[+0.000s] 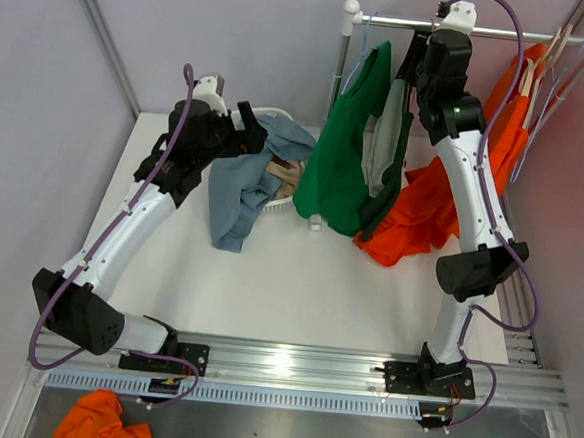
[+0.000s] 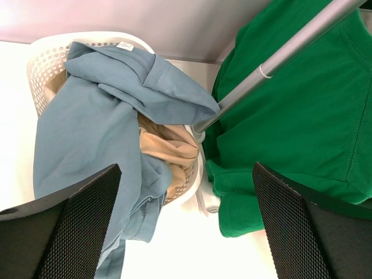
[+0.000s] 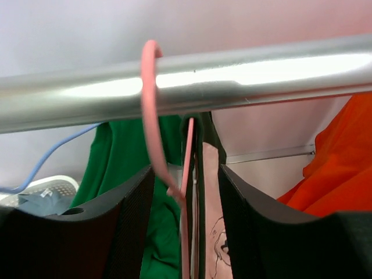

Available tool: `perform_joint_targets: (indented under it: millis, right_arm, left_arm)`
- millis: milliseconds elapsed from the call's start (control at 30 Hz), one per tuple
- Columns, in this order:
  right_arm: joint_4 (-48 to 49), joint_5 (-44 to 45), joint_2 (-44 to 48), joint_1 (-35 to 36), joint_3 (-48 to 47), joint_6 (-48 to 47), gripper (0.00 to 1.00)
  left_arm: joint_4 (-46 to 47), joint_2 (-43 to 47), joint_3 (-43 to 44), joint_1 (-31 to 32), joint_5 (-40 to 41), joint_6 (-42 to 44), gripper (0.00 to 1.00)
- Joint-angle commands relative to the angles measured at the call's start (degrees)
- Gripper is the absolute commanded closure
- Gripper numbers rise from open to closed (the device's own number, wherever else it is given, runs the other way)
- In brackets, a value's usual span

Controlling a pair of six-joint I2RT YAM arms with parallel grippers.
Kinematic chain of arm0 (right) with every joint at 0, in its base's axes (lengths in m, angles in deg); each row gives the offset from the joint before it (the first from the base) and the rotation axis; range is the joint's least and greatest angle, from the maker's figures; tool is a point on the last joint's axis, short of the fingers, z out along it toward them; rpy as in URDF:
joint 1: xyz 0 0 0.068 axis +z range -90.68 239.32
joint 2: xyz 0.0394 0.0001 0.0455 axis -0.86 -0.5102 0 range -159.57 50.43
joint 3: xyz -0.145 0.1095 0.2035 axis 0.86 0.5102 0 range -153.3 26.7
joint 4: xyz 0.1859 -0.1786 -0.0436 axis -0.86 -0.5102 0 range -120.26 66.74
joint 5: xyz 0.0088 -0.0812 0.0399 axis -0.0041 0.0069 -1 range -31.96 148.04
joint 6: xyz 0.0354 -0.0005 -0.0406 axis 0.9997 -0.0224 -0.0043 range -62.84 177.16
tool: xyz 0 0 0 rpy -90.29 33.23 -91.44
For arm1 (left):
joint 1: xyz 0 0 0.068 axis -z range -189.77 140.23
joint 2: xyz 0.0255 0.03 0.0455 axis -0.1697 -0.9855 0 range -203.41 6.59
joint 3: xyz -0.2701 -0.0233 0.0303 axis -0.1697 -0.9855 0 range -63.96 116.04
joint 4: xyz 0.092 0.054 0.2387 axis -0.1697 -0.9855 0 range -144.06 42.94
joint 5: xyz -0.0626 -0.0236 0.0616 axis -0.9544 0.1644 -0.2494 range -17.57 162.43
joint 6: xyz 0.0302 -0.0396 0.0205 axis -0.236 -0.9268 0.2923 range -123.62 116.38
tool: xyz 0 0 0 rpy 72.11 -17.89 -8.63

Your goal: Remove the t-shirt from the hanger

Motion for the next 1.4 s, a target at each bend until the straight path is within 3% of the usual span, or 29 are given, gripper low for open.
perform_joint_targets:
  millis: [0, 100, 133, 167, 267, 533, 767, 933, 1067, 1167, 1300, 1367]
  right_arm:
    - [1.69, -0.07, -2.11, -0.51, -3.21, -0.89, 0.48]
    - [3.18, -0.07, -2.64, -0.69, -2.42, -1.06, 0.54]
    - [4.32, -0.24, -2.55, -0.69, -2.07, -1.32, 0.62]
    - [4.59, -0.24, -2.90, -0.78, -1.98, -1.24, 0.79]
    - [4.69, -0.42, -3.25, -0.86, -1.98, -1.24, 1.00]
    - [10.04, -2.00, 1.49, -0.60, 1.98, -3.61, 1.00]
    - [8.20, -3.40, 2.46, -0.25, -5.58, -6.16, 1.00]
    - [8.72, -3.58, 8.07, 0.97, 0.38, -6.16, 1.00]
    - [7.15, 2.54, 13.78, 1.86, 7.15, -2.58, 1.00]
    - [3.72, 10.19, 16.25, 4.04, 12.33, 1.39, 1.00]
    - [6.00, 25.71, 23.36, 10.55, 24.10, 5.87, 1.00]
    - [5.22, 32.25, 24.87, 13.36, 25.52, 8.15, 1.00]
  left_arm:
    - [1.74, 0.59, 1.07, 0.43, 1.21, 1.49, 0.01]
    - [1.83, 0.06, 1.24, 0.43, 1.38, 1.67, 0.01]
    - [1.83, -0.20, 1.16, 0.43, 1.47, 1.58, 0.00]
    - [1.91, -0.29, 1.16, 0.43, 1.56, 1.67, 0.01]
    - [1.91, -0.73, 1.16, 0.43, 1.65, 1.76, 0.01]
    - [2.09, -0.91, 1.24, 0.43, 1.38, 1.58, 0.01]
    - [2.70, -0.65, 0.81, 0.52, 0.77, 1.23, 0.01]
    - [5.26, 2.25, -0.52, 2.45, 4.71, 5.18, 0.00]
    - [3.50, 3.48, 1.60, 2.89, 4.82, 5.53, 0.01]
    - [7.88, 6.99, -1.47, 6.48, 6.46, 9.39, 0.00]
    - [17.71, 13.32, -12.34, 17.62, 12.97, 17.73, 0.01]
    - [20.95, 16.65, -14.83, 21.07, 15.00, 18.80, 0.00]
